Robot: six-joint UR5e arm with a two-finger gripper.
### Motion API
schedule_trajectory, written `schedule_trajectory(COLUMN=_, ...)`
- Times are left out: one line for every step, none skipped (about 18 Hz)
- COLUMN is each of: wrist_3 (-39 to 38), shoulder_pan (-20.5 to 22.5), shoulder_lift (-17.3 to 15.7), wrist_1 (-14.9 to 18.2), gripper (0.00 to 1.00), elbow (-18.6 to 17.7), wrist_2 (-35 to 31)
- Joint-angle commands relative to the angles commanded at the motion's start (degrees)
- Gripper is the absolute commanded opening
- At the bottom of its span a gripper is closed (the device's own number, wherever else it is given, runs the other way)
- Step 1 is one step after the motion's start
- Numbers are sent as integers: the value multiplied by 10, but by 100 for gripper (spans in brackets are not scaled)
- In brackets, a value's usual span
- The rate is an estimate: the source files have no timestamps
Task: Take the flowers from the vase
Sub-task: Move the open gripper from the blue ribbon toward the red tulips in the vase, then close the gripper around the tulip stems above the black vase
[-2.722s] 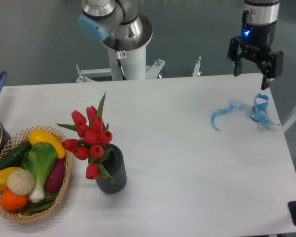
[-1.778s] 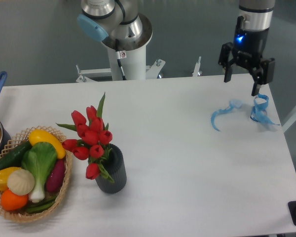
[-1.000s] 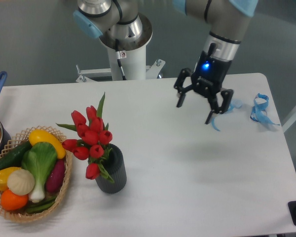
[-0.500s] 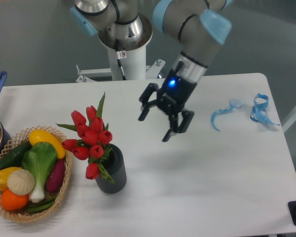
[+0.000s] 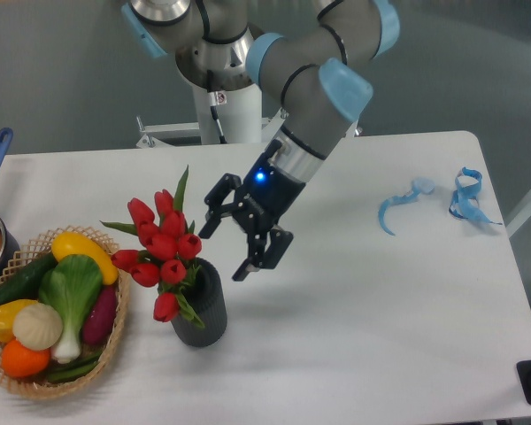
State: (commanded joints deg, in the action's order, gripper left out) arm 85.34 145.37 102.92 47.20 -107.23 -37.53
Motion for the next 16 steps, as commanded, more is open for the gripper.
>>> schedule_trajectory(wrist_3=-1, shoulder_pan=-5, shoulder_lift=1, wrist_1=0, gripper=100, elbow=-2, wrist_2=1)
schedule_trajectory(wrist_3=-3, shoulder_pan=-10, shoulder_lift=3, wrist_1=0, gripper=100, elbow=-3, wrist_2=1)
schedule_trajectory(wrist_3=-8, shoulder_pan=-11, shoulder_lift=5, wrist_1=0, gripper=100, elbow=-3, wrist_2=1)
schedule_trajectory(wrist_3=-13, shoulder_pan=-12, shoulder_lift=6, wrist_1=1, gripper=100, elbow=-4, wrist_2=1)
schedule_trajectory(wrist_3=-19, shoulder_pan=-13, shoulder_lift=6, wrist_1=1, gripper=100, elbow=-4, wrist_2=1)
schedule_trajectory(wrist_3=-23, shoulder_pan=-18, shoulder_lift=6, wrist_1=0, gripper=100, elbow=-4, wrist_2=1)
schedule_trajectory(wrist_3=-25, shoulder_pan=-22, shoulder_lift=6, wrist_1=0, gripper=100, elbow=-3, wrist_2=1)
schedule_trajectory(wrist_3=-27, shoulder_pan=-23, shoulder_lift=7, wrist_1=0, gripper=100, elbow=-3, wrist_2=1)
schedule_trajectory(wrist_3=-32, shoulder_pan=-25, shoulder_lift=8, wrist_1=0, gripper=100, elbow=-2, wrist_2=1)
schedule_trajectory(wrist_3=-36, shoulder_pan=-27, shoulder_lift=10, wrist_1=0, gripper=100, elbow=1, wrist_2=1)
schedule_trajectory(wrist_3=-40, shoulder_pan=-28, shoulder_lift=17, wrist_1=0, gripper=100, elbow=5, wrist_2=0)
schedule_trajectory(wrist_3=-40, shoulder_pan=-28, shoulder_lift=20, wrist_1=0, gripper=100, elbow=8, wrist_2=-1)
schedule_trajectory(wrist_3=-40, shoulder_pan=-29, shoulder_lift=25, wrist_1=0, gripper=100, elbow=11, wrist_2=-1)
schedule_trajectory(wrist_3=-40, shoulder_pan=-30, shoulder_lift=30, wrist_1=0, gripper=100, elbow=13, wrist_2=-1)
schedule_trajectory(wrist_3=-41, shoulder_pan=-33, shoulder_lift=32, wrist_1=0, gripper=100, elbow=13, wrist_2=-1)
schedule_trajectory(wrist_3=-41, shoulder_pan=-34, shoulder_lift=33, wrist_1=0, gripper=100, elbow=15, wrist_2=-1)
